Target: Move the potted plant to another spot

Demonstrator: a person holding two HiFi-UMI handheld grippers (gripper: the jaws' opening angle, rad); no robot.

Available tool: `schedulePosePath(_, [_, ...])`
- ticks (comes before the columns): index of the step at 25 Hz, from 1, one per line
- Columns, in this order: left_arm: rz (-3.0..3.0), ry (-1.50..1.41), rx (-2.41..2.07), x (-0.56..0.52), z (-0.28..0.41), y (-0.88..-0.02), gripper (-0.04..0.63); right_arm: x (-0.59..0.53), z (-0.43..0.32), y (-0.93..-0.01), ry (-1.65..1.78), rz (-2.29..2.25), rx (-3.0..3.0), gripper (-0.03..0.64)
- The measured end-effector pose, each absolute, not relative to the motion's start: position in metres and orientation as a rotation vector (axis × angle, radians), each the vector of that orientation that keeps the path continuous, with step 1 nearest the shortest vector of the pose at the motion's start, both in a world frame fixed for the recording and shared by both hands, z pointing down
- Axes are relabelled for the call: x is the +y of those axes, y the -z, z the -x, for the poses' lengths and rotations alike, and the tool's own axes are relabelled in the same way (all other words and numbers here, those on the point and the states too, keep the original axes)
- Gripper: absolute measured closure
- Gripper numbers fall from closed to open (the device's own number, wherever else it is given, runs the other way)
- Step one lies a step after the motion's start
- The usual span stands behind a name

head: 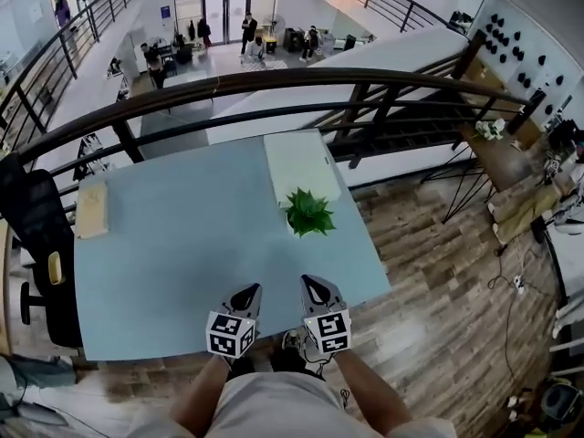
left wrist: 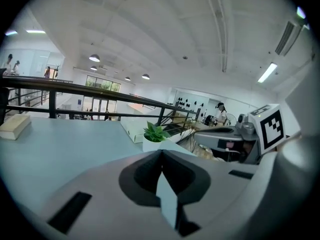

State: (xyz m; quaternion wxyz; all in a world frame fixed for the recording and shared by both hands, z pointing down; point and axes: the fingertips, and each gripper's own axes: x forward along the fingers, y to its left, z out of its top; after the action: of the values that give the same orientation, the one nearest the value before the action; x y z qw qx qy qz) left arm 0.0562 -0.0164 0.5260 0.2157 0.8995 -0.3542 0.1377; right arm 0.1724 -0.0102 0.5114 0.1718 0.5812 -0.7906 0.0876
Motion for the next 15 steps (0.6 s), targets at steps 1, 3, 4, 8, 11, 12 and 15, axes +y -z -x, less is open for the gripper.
schedulePosePath(1, [-2.479, -0.371, -1.007, -0.019, -0.061, -0.524, 0.584, -0.014, -0.179, -0.51, -0.231, -1.63, -2.258, 0.614])
schedulePosePath(3, [-2.45, -0.348, -1.064, -0.022, -0.068, -0.52, 0.584, -0.02, -0.188, -0.505, -0.19, -1.587, -2.287, 0.614])
schedulePosePath(4, [-2.437, -0.342, -1.098, -0.024, -0.07, -0.519, 0.584, -0.022, -0.191, -0.504, -0.167, -1.563, -2.301, 0.614])
schedulePosePath(8, [-2.394, -0.317, -1.232, -0.03, -0.077, -0.512, 0.584, -0.03, -0.201, -0.5, -0.121, -1.491, -2.369, 0.614])
schedulePosePath(11, [-2.383, -0.31, -1.301, -0.029, -0.082, -0.505, 0.584, -0.035, -0.204, -0.495, -0.114, -1.46, -2.427, 0.614])
schedulePosePath(12, [-2.384, -0.315, -1.32, -0.028, -0.082, -0.503, 0.584, -0.036, -0.203, -0.493, -0.112, -1.453, -2.442, 0.614])
schedulePosePath(15, [-2.383, -0.316, -1.371, -0.028, -0.076, -0.493, 0.584, -0.042, -0.199, -0.48, -0.107, -1.447, -2.48, 0.614])
